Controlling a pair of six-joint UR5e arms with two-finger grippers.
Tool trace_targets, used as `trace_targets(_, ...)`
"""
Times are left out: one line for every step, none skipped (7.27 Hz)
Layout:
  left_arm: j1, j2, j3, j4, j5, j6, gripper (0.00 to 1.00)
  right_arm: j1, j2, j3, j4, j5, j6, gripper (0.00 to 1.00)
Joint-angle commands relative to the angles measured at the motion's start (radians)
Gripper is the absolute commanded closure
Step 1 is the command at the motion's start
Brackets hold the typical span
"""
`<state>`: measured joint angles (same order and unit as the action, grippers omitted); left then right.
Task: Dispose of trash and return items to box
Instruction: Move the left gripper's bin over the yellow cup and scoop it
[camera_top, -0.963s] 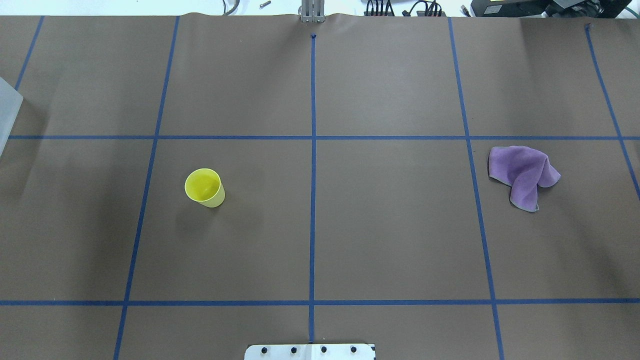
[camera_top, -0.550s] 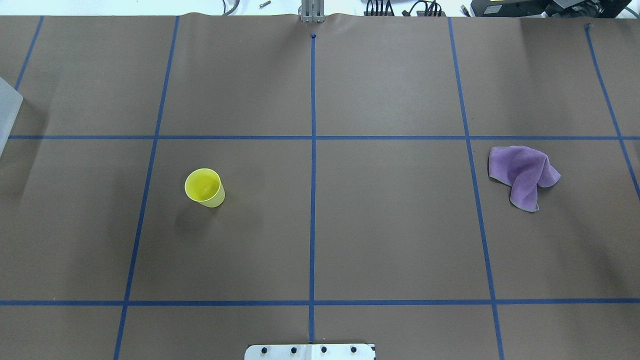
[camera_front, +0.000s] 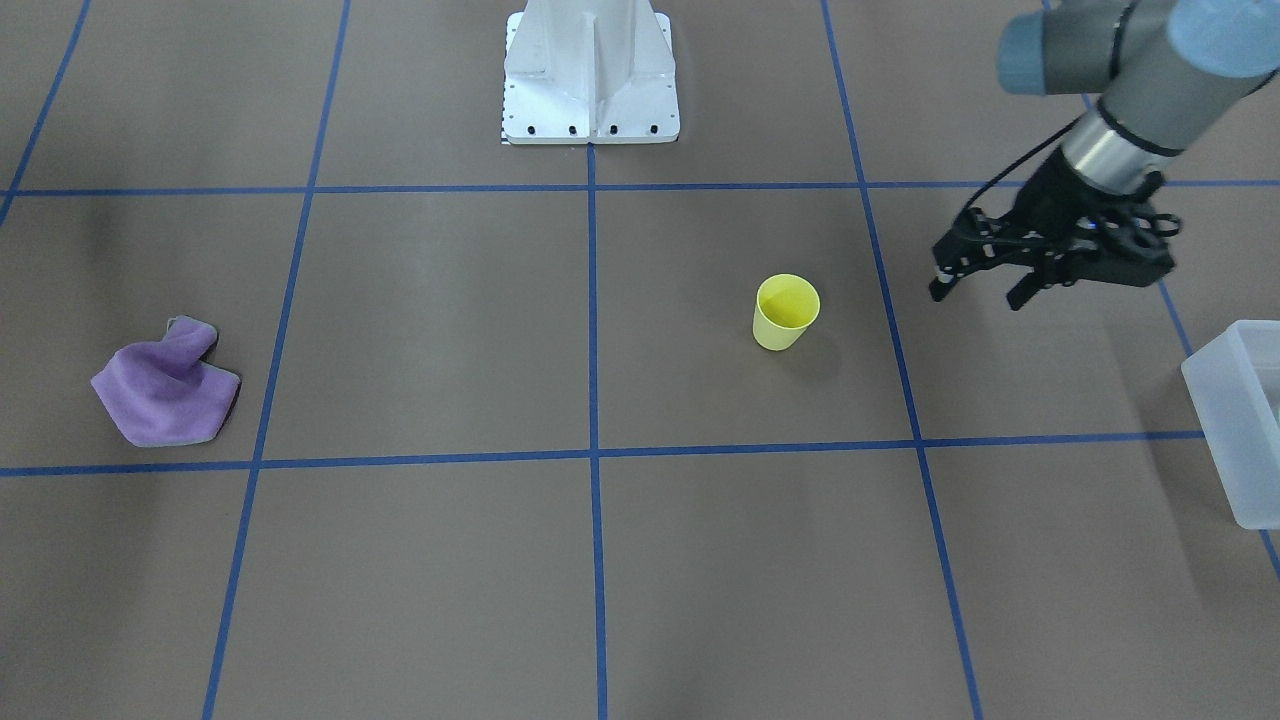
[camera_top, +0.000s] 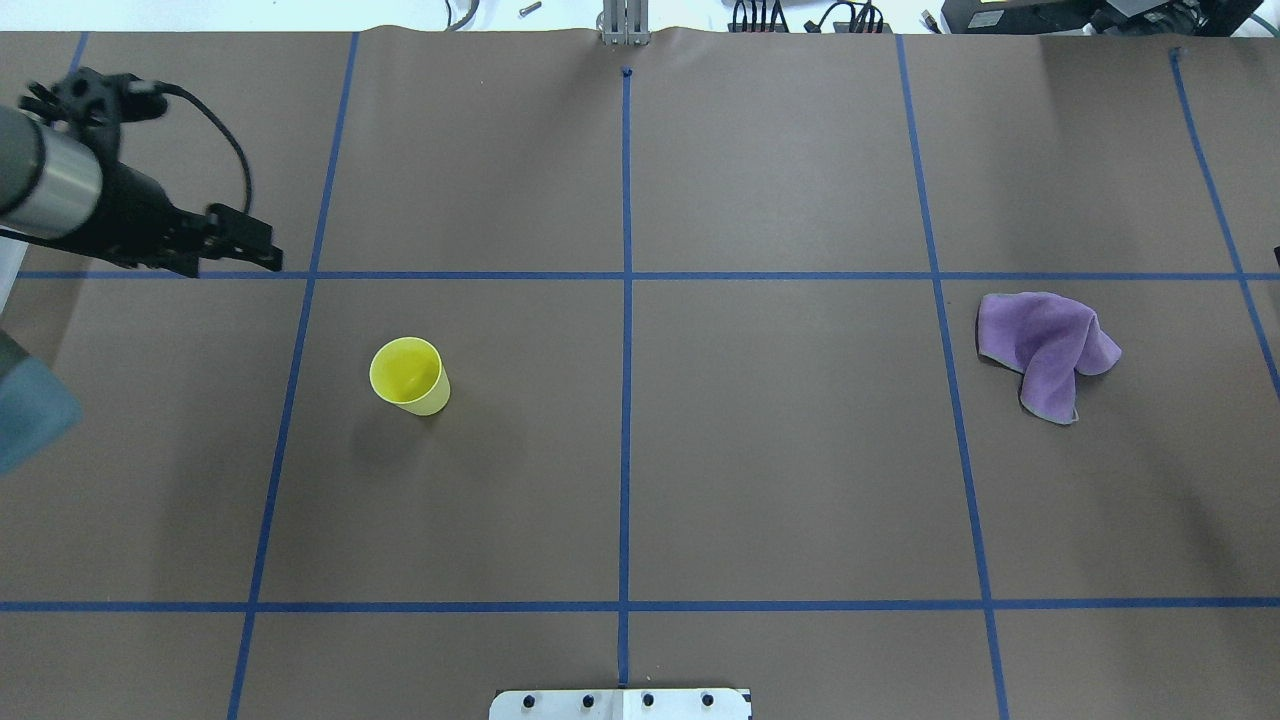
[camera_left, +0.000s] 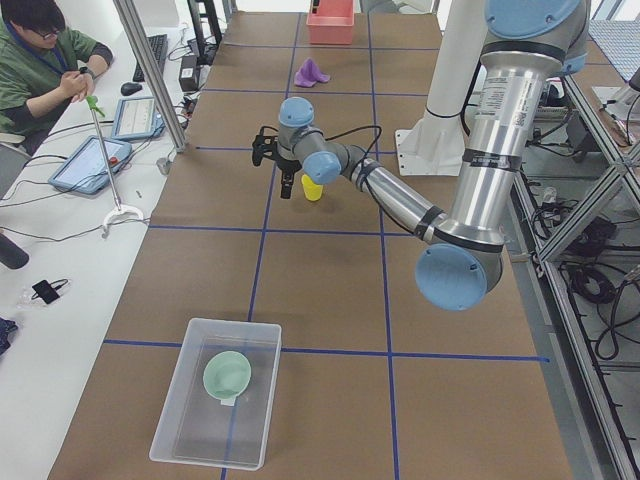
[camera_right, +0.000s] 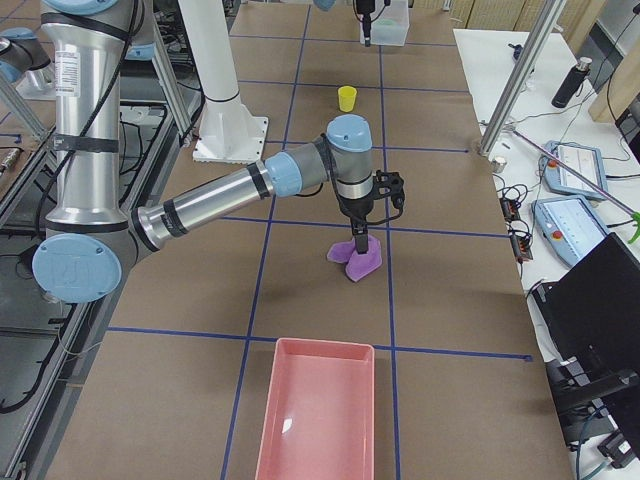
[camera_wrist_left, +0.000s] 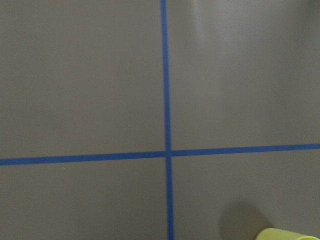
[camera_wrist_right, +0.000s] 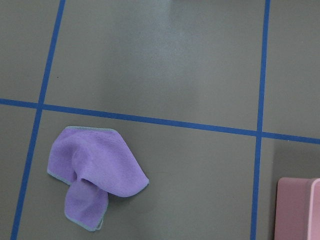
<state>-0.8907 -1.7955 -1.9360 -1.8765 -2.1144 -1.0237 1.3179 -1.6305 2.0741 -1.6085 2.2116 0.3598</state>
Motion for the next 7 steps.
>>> trace_targets(0.180, -0.057, 0.008, 0.004, 0.138, -0.122, 0.01, -0.067, 0.006, 0.000, 0.066, -0.027, 0.126, 0.00)
trace_targets(0.205, -0.067, 0.037, 0.004, 0.172, -0.131, 0.02, -0.097, 0.006, -0.002, 0.076, -0.047, 0.149, 0.00)
trace_targets(0.226, -0.074, 0.063, 0.002, 0.185, -0.133, 0.03, -0.098, 0.006, -0.002, 0.076, -0.049, 0.148, 0.00)
trace_targets(0.245, -0.076, 0.069, 0.002, 0.206, -0.133, 0.10, -0.100, 0.006, -0.002, 0.076, -0.050, 0.148, 0.00)
trace_targets(0.263, -0.076, 0.084, 0.001, 0.215, -0.133, 0.20, -0.100, 0.006, -0.002, 0.076, -0.050, 0.149, 0.00)
trace_targets(0.269, -0.079, 0.106, -0.003, 0.215, -0.133, 0.28, -0.100, 0.006, -0.002, 0.076, -0.050, 0.148, 0.00)
trace_targets(0.277, -0.079, 0.109, -0.003, 0.215, -0.133, 0.48, -0.100, 0.006, -0.002, 0.076, -0.050, 0.148, 0.00)
